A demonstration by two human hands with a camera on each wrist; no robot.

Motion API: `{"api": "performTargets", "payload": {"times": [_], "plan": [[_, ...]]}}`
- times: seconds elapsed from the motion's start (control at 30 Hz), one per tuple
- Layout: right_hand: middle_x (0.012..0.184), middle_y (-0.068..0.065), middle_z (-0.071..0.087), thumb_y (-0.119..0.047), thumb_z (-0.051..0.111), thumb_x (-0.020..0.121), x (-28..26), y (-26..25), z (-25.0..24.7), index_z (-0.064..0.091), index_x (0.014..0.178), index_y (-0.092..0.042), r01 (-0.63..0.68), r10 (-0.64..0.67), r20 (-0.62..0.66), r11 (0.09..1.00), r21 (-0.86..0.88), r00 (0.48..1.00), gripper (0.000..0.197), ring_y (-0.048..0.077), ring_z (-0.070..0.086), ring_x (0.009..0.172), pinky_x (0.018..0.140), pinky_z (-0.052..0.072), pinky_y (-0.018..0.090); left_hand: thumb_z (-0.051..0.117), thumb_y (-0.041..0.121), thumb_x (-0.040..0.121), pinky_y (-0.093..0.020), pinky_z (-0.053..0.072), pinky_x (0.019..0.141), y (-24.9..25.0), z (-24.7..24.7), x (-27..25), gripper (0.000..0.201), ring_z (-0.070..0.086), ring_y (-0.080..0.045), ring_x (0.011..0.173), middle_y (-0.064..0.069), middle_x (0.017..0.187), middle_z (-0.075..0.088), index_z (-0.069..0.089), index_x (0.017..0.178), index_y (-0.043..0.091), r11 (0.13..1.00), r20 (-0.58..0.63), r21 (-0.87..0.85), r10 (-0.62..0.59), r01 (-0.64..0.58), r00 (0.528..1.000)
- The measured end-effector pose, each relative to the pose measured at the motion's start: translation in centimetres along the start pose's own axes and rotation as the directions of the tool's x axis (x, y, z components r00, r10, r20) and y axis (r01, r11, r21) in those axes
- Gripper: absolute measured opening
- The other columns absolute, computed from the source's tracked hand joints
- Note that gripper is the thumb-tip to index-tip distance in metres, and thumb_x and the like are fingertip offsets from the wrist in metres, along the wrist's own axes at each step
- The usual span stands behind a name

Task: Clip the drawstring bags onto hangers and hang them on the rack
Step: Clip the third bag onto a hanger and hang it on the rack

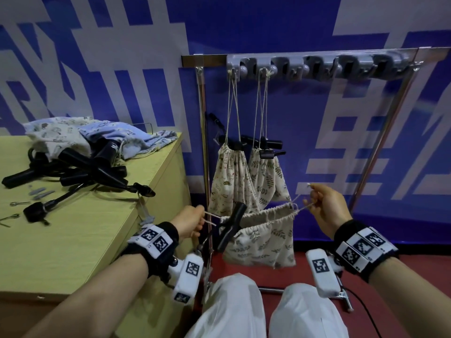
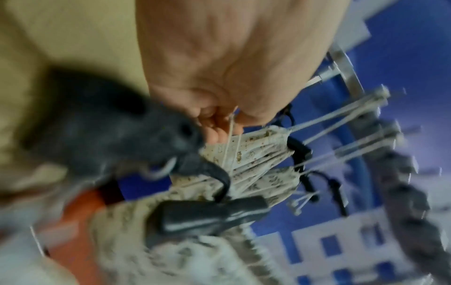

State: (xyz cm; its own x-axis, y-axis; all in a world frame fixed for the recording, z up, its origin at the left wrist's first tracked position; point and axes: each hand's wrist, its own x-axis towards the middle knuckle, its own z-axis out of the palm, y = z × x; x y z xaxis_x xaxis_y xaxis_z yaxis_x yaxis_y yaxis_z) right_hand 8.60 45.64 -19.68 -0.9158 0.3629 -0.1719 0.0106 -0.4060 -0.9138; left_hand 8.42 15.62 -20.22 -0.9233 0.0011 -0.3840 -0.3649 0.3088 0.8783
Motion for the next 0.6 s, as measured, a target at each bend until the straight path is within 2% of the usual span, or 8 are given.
{"api": "performTargets", "payload": {"times": [0.07, 0.17, 0.3, 0.4, 0.5, 0.6], "plan": [[0.057, -0.002, 0.028, -0.012, 0.051, 0.094, 0.2, 0.5, -0.4, 0.051, 0.075, -0.014, -0.049, 0.049, -0.003, 0.997, -0.064, 0.999, 0.020, 0.013, 0.024, 0.051, 0.045, 0.028, 0.022, 0.030, 0.017, 0.100, -0.026, 0.036, 0.057, 0.8, 0.4, -0.5, 0.029, 0.044, -0.015, 0.060, -0.004, 0.068, 0.047, 0.045, 0.076, 0.012, 0.954, -0.042, -0.300, 0.014, -0.026, 0.999], [0.050, -0.008, 0.027, -0.015, 0.055, 0.094, 0.0, 1.3, -0.3, 0.048, 0.071, -0.018, -0.080, 0.094, 0.053, 0.971, -0.227, 0.994, 0.024, 0.009, 0.022, 0.043, 0.036, 0.019, 0.020, 0.033, 0.015, 0.095, -0.028, 0.041, 0.061, 2.3, 0.9, -0.9, 0.025, 0.051, -0.018, 0.066, -0.004, 0.069, 0.050, 0.047, 0.074, 0.013, 0.859, -0.075, -0.505, 0.046, -0.078, 0.996], [0.047, -0.009, 0.024, -0.012, 0.057, 0.093, -0.1, 1.3, -0.8, 0.042, 0.065, -0.021, -0.035, 0.078, 0.129, 0.952, -0.305, 0.989, 0.033, 0.009, 0.018, 0.041, 0.038, 0.016, 0.023, 0.038, 0.017, 0.094, -0.029, 0.045, 0.066, 4.3, 0.0, -1.4, 0.028, 0.050, -0.018, 0.068, -0.003, 0.068, 0.046, 0.042, 0.066, 0.015, 0.844, -0.111, -0.514, 0.109, -0.151, 0.988], [0.048, -0.008, 0.023, -0.010, 0.057, 0.092, 0.3, 1.2, -1.6, 0.044, 0.066, -0.020, -0.034, 0.071, 0.123, 0.960, -0.276, 0.990, 0.031, 0.008, 0.018, 0.040, 0.035, 0.017, 0.021, 0.037, 0.019, 0.097, -0.026, 0.045, 0.056, 5.2, -1.9, -1.6, 0.029, 0.041, -0.012, 0.050, 0.003, 0.056, 0.037, 0.040, 0.068, 0.017, 0.851, -0.107, -0.498, 0.131, -0.167, 0.986], [0.045, -0.010, 0.023, -0.008, 0.059, 0.090, 1.3, 1.2, -3.0, 0.043, 0.067, -0.020, -0.040, 0.052, 0.048, 0.972, -0.231, 0.997, 0.030, 0.006, 0.018, 0.037, 0.032, 0.016, 0.019, 0.035, 0.018, 0.097, -0.021, 0.029, 0.046, 5.6, -4.2, -1.6, 0.031, 0.025, -0.007, 0.031, 0.008, 0.040, 0.026, 0.036, 0.066, 0.020, 0.832, -0.146, -0.536, 0.079, -0.146, 0.986], [0.039, -0.011, 0.027, -0.009, 0.064, 0.088, 2.5, 1.3, -6.2, 0.049, 0.067, -0.017, -0.031, -0.005, -0.124, 0.959, -0.283, 0.992, 0.027, 0.005, 0.022, 0.032, 0.032, 0.018, 0.016, 0.033, 0.013, 0.095, -0.015, 0.025, 0.036, 6.0, -6.5, -1.9, 0.031, 0.021, -0.006, 0.028, 0.008, 0.036, 0.025, 0.033, 0.065, 0.019, 0.756, -0.207, -0.627, 0.069, -0.187, 0.976]]}}
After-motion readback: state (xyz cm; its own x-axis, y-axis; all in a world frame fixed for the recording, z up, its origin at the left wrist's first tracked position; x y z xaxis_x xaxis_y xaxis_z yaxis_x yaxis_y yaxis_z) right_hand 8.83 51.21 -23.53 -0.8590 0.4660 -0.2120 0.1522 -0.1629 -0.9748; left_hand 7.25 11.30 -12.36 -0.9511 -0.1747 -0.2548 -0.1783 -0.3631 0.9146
